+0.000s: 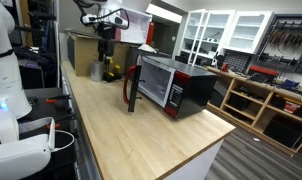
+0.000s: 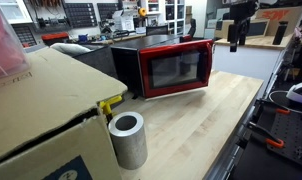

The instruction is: Open the microwave door

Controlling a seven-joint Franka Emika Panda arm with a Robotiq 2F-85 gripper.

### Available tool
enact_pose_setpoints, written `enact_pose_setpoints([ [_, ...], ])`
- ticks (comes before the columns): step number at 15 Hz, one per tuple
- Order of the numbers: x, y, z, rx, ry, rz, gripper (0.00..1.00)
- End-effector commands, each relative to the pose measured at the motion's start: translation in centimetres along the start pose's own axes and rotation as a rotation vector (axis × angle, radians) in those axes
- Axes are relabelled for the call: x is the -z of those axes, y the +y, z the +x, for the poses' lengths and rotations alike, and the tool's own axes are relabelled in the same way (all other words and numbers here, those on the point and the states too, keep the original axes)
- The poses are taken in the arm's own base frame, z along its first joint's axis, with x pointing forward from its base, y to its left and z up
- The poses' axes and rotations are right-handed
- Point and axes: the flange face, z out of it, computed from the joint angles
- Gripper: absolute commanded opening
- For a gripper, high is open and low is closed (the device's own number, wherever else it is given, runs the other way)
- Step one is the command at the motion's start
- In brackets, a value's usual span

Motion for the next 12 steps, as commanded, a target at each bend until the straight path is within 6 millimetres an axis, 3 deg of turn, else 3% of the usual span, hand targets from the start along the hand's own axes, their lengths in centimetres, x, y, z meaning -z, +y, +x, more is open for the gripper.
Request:
enact_pose_setpoints([
  [1,5.8,1.7,-1.2,0.039,0.092,-0.020,1.00],
  [3,7.9,2.8,0.0,0.012,0.150,-0.025,1.00],
  [6,9.1,4.6,3.0,-0.063,0.204,-0.024,1.00],
  [12,7.6,7.7,11.2,-0.224,0.260,-0.023,1.00],
])
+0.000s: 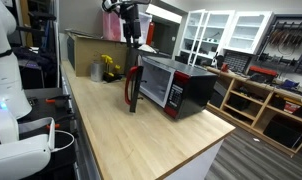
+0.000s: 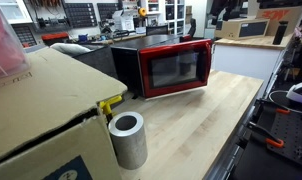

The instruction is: Open the microwave door

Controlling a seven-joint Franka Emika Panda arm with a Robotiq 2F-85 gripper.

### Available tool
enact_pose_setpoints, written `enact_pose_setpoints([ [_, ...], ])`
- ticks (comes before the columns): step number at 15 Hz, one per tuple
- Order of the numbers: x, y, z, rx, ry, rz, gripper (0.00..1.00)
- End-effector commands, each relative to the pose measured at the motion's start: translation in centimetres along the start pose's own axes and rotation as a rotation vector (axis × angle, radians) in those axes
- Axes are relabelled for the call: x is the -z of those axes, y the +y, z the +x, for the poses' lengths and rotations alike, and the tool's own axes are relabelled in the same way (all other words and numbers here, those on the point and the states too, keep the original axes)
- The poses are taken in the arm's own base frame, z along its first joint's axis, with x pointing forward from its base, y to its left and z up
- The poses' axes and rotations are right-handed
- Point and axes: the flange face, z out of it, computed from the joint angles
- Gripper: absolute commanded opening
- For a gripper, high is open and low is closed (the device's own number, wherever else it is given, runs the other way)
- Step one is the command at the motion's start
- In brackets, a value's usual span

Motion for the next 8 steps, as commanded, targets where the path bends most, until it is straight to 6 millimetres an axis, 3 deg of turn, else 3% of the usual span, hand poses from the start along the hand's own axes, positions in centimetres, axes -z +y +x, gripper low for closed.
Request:
enact_pose_setpoints([
  [1,-3.0,1.1,5.9,-0.113,-0.008,-0.020,1.00],
  [8,-8.2,0.5,12.8,-0.205,-0.063,-0.023,1.00],
])
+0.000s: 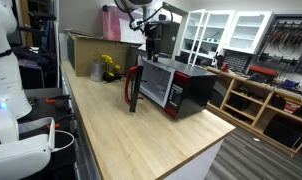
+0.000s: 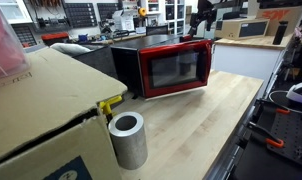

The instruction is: Open the microwave door

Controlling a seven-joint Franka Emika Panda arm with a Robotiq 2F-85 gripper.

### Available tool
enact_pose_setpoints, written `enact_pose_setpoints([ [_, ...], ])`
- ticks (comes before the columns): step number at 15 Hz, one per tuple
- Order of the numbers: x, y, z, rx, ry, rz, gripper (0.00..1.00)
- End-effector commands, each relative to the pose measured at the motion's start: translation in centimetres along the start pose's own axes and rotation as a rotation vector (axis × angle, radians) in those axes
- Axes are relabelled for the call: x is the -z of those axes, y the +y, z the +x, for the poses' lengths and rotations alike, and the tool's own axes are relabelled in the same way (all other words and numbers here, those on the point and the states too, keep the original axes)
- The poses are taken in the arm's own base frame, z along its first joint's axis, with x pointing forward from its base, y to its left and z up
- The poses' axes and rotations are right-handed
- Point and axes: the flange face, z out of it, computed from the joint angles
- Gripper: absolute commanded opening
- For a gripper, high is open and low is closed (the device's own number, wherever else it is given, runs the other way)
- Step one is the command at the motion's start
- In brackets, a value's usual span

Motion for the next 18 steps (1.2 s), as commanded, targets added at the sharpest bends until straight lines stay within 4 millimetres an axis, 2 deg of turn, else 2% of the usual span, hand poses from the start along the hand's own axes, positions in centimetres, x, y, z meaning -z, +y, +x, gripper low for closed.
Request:
enact_pose_setpoints([
  [1,-1.6,-1.2,3.6,-0.041,-0.022,0.006,1.00],
  [4,-3.5,-2.5,4.8,-0.051,-0.066,0.025,1.00],
  [8,-5.6,-4.4,5.2,-0.073,-0.177,0.083,1.00],
  [12,-5.8,-5.7,4.3,-0.085,-0.266,0.122,1.00],
  [18,-5.6,-6.5,2.1,-0.070,-0.343,0.139,1.00],
])
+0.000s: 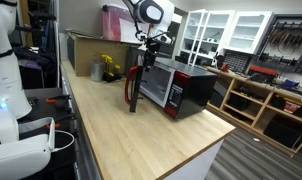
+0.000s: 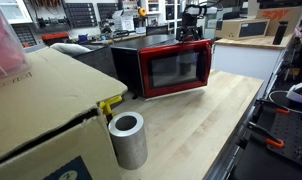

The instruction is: Open the microwave door

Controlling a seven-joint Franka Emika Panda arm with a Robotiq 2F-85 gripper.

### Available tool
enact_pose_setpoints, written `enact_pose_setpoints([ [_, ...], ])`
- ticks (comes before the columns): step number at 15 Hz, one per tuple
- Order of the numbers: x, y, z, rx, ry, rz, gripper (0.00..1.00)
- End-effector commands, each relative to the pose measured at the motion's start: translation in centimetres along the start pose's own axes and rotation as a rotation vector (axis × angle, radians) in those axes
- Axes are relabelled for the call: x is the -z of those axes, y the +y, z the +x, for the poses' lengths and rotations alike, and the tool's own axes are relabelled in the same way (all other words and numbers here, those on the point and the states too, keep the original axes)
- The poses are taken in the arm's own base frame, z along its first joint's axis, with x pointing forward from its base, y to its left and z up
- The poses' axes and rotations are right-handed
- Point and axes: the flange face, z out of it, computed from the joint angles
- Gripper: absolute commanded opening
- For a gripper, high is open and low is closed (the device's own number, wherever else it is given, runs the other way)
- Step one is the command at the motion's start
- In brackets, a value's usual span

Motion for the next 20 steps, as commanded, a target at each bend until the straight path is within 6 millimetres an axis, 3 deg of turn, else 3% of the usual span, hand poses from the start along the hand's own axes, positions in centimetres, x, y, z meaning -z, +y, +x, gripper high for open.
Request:
enact_pose_setpoints([
  [1,0.3,-0.2,-1.6,0.003,-0.039,0.013,1.00],
  [10,-1.6,-0.8,-5.7,-0.030,-0.099,0.001,1.00],
  [20,-3.1,-4.6,-13.4,-0.375,-0.147,-0.052,1.00],
])
